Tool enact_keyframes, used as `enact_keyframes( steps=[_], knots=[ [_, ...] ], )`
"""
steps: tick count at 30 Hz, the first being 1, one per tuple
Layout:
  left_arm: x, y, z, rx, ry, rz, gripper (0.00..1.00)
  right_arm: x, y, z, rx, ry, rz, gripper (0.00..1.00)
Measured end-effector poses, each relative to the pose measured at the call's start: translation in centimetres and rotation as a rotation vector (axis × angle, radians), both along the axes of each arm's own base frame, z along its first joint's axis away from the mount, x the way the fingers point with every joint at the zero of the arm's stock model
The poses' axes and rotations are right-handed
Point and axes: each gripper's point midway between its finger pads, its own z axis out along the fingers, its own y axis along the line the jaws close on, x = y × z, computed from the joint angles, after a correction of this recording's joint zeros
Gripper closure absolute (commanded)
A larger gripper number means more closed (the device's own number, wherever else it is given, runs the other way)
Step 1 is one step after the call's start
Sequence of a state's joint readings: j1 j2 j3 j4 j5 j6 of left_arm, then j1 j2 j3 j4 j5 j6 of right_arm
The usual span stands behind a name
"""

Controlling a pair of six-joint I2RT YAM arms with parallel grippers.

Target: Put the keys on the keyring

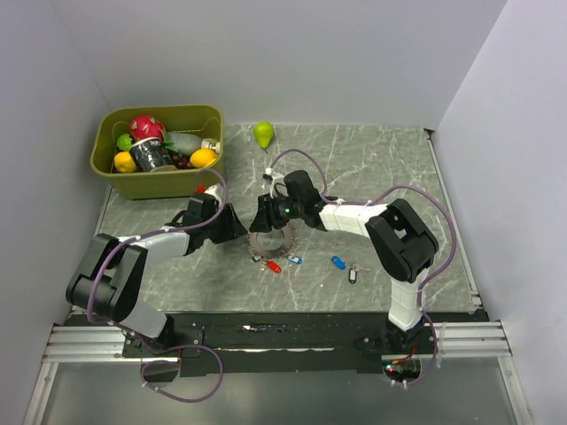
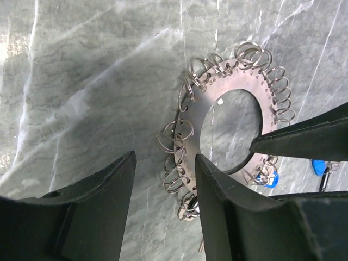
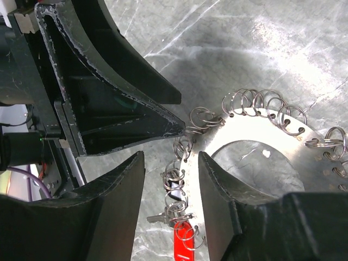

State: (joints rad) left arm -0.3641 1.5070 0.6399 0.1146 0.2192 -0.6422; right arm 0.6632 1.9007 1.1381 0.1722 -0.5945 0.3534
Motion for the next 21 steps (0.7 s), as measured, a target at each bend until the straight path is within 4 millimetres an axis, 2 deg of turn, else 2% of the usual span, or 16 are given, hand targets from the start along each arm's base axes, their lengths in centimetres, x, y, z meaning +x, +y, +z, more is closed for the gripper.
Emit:
enact_keyframes(
  steps=[6, 10, 15, 21],
  knots=[
    [0.3, 0.7, -0.2, 0.059, -0.011, 0.001, 0.46, 0.1, -0.1, -0.1, -0.003, 0.000, -0.008, 0.44],
    [1.2, 0.8, 1.0, 0.126, -0.061, -0.002, 0.46, 0.0, -0.4, -0.3, 0.005, 0.023, -0.026, 0.44],
    [2.4, 0.3, 3.2, 0.177, -0.151, -0.021, 0.46, 0.0, -2.0, -0.7, 0.024, 0.065, -0.079, 0.44],
    [2.2, 0.0, 3.2, 0.236, -0.185, -0.053, 0.46, 0.8, -3.9, 0.1, 0.050, 0.072, -0.140, 0.44]
  ],
)
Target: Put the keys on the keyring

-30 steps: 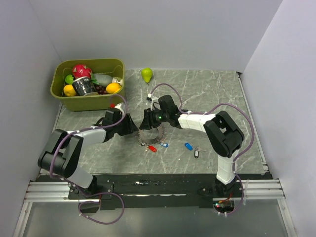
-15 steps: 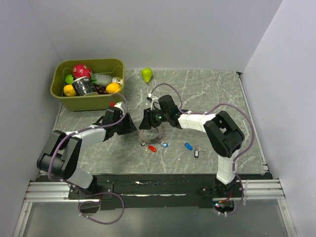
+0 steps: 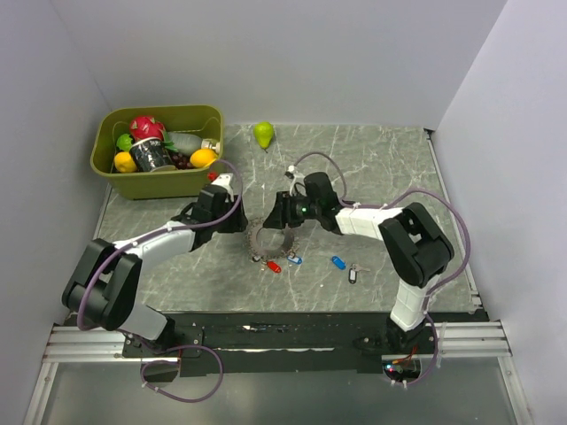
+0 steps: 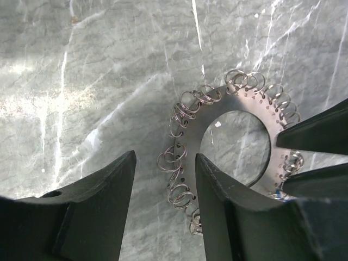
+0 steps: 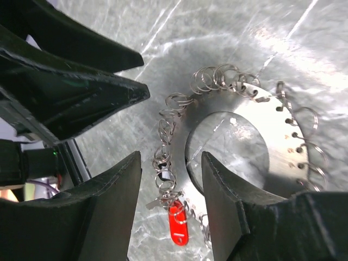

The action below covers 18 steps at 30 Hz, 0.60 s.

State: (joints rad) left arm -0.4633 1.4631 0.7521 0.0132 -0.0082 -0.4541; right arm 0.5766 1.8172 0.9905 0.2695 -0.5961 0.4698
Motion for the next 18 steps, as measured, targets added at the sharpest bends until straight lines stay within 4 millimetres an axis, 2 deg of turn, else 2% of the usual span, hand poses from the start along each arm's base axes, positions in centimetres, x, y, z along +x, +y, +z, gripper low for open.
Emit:
enact_keyframes(
  steps=[12, 18],
  knots=[
    [-0.5, -1.7, -1.4, 0.114, -0.016, -0.104, 0.51, -0.2, -1.5, 3.0, 0.032, -0.048, -0.029, 0.44],
    [-0.2, -2.1, -2.2, 0.160, -0.009, -0.117, 0.57, 0.0, -1.9, 3.7, 0.030, -0.074, -0.033, 0.45]
  ],
)
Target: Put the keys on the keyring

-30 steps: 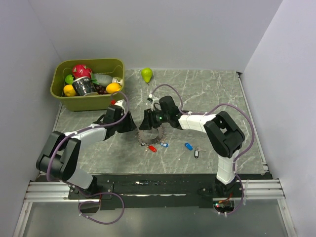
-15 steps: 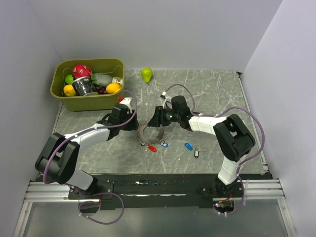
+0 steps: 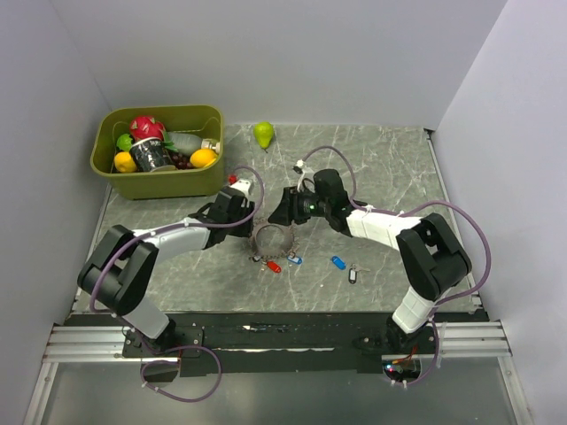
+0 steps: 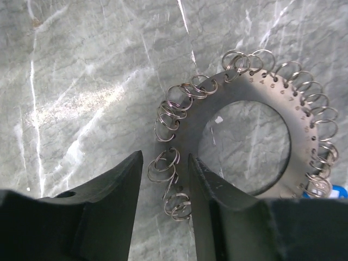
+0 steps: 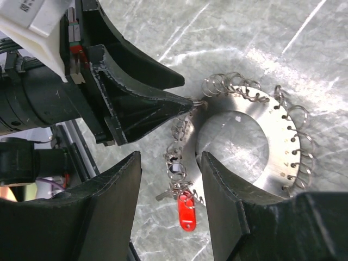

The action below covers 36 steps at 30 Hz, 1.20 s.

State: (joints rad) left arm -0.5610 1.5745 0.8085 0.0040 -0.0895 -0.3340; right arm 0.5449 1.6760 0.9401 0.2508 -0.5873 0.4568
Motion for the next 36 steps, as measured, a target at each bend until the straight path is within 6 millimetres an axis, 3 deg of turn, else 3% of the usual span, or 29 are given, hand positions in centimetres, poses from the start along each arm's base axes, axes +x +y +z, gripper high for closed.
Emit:
enact_keyframes(
  steps=[7, 29, 36],
  knots=[
    [-0.3, 0.0, -0.9, 0.035, 0.014, -0.005, 0.61, -0.5, -0.7, -1.1, -0.038, 0.021, -0.012, 0.45],
    [-0.5, 0.1, -2.1, 0.083, 0.042, 0.002, 0.75, -0.5, -0.9, -1.1, -0.047, 0.014, -0.009, 0.44],
    [0.2, -0.1, -1.9, 0.093, 0.029, 0.002, 0.88, -0.8, -1.1, -1.6, -0.054, 0.026, -0.009, 0.44]
  ],
)
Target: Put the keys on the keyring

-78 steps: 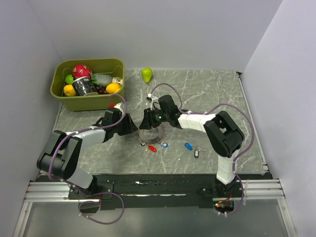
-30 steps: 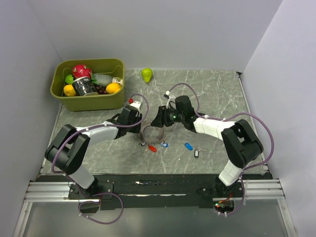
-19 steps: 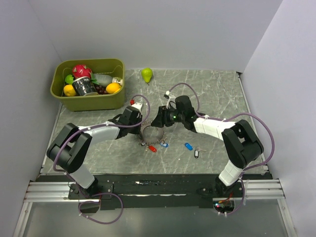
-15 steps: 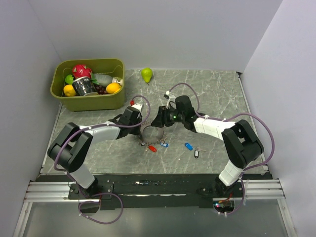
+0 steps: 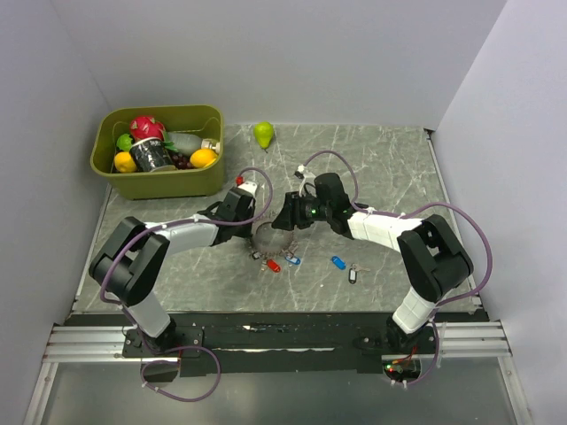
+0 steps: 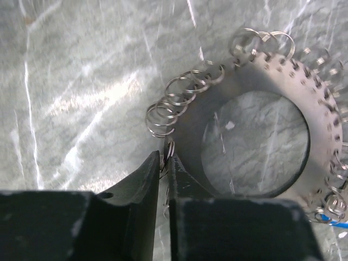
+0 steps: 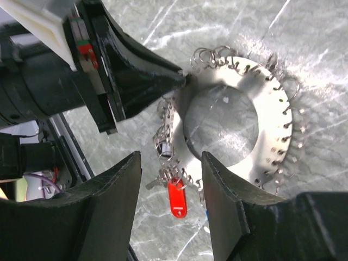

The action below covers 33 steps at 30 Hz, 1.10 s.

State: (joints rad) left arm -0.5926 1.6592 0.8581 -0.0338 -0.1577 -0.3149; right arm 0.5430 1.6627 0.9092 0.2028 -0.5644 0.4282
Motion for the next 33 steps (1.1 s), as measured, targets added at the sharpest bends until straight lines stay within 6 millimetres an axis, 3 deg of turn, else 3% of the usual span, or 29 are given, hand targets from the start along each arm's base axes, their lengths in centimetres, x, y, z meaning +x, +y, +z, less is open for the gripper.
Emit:
enact_keyframes(
  steps=[4, 18, 21, 26, 33],
  knots=[
    [0.5, -0.2, 0.2, 0.003, -0.010, -0.003, 0.99, 0.0, 0.0, -0.1, -0.002, 0.001, 0.001, 0.44],
    [0.7, 0.0, 1.1, 0.009, -0.033, -0.006, 0.99, -0.1, -0.1, 0.5, 0.001, -0.016, -0.001, 0.44],
    [0.6, -0.3, 2.8, -0.019, -0.061, -0.018, 0.99, -0.2, -0.2, 1.3, 0.010, -0.037, 0.001, 0.44],
    [0.6, -1.1, 7.5, -0.102, -0.159, -0.058, 0.99, -0.3, -0.3, 2.6, 0.022, -0.078, 0.008, 0.43],
    [-0.8, -2.3, 12.9, -0.223, -0.277, -0.157, 0.99, -0.9, -0.7, 4.2, 0.039, -0.133, 0.025, 0.43]
  ],
)
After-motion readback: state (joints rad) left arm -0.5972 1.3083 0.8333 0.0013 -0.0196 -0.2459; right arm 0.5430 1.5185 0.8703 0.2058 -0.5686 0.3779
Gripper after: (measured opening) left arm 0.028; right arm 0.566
